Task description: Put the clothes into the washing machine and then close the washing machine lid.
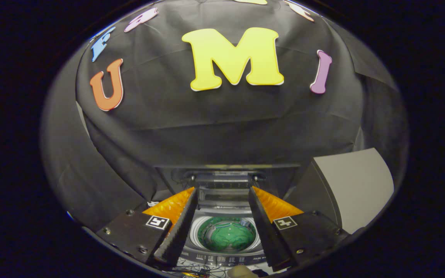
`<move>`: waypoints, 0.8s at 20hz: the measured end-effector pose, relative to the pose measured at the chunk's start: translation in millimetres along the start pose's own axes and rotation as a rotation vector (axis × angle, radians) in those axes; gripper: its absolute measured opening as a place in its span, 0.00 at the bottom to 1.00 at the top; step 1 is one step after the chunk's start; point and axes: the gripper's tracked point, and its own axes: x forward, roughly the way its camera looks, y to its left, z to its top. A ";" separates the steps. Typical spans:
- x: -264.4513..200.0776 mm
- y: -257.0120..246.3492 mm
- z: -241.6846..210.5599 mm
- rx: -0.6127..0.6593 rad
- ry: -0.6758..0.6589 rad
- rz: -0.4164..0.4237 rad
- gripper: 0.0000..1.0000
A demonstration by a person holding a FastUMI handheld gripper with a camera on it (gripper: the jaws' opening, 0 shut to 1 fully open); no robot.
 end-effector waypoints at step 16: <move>122.8 -0.1 24.4 -0.050 0.107 -0.041 0.83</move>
